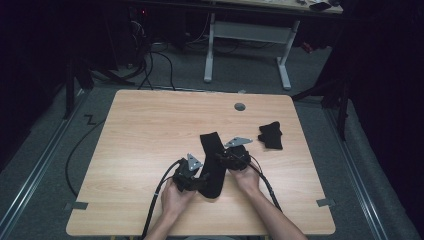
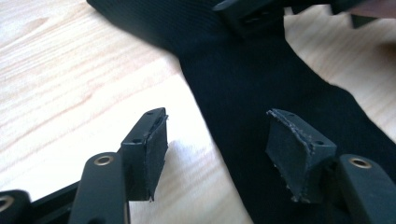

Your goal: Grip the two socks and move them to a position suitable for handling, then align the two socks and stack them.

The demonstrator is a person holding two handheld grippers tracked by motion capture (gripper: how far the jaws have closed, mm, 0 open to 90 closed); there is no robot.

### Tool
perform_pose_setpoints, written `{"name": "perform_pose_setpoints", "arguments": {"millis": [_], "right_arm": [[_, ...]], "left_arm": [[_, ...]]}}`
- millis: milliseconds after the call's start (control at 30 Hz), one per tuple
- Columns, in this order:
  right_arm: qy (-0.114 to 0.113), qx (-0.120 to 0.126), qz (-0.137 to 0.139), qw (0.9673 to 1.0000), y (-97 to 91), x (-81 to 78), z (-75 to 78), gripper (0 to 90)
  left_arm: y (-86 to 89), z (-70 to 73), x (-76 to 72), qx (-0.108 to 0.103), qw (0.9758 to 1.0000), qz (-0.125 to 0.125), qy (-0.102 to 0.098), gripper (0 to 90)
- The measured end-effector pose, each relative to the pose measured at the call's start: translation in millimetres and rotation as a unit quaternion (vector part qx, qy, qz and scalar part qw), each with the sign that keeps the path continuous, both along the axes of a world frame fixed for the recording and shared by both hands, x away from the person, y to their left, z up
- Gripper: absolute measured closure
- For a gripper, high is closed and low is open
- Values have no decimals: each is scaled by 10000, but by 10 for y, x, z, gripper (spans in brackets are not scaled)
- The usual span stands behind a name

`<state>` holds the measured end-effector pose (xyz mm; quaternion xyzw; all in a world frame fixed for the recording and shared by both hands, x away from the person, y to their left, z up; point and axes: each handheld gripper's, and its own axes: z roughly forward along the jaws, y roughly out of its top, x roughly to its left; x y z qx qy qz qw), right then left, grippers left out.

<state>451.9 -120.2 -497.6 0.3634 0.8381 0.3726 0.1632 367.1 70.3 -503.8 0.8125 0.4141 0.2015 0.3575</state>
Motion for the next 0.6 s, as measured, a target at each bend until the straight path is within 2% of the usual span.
{"name": "perform_pose_setpoints", "arguments": {"millis": [33, 133, 233, 333, 400, 467, 600], "right_arm": [[-5, -118, 23, 9999, 42, 31, -28, 561], [-137, -223, -27, 9997, 84, 59, -42, 544], [-109, -154, -231, 9996, 102, 160, -52, 524], [-113, -195, -222, 9995, 122, 193, -44, 511], [-103, -189, -212, 9995, 118, 192, -44, 504], [-43, -79, -245, 9997, 79, 160, -16, 493], [-153, 18, -228, 9996, 17, 97, 49, 497]], "left_arm": [[4, -17, -14, 55, 9999, -18, -93, 365], [18, -23, -1, 25, 9999, 50, -98, 356], [40, -41, 43, -132, 9998, 128, -51, 351], [62, -48, 68, -209, 9997, 137, -37, 350], [92, -46, 80, -253, 9996, 142, -18, 350], [138, -38, 73, -273, 9995, 175, -13, 351], [213, -20, 73, -363, 9990, 231, -82, 354]]}}
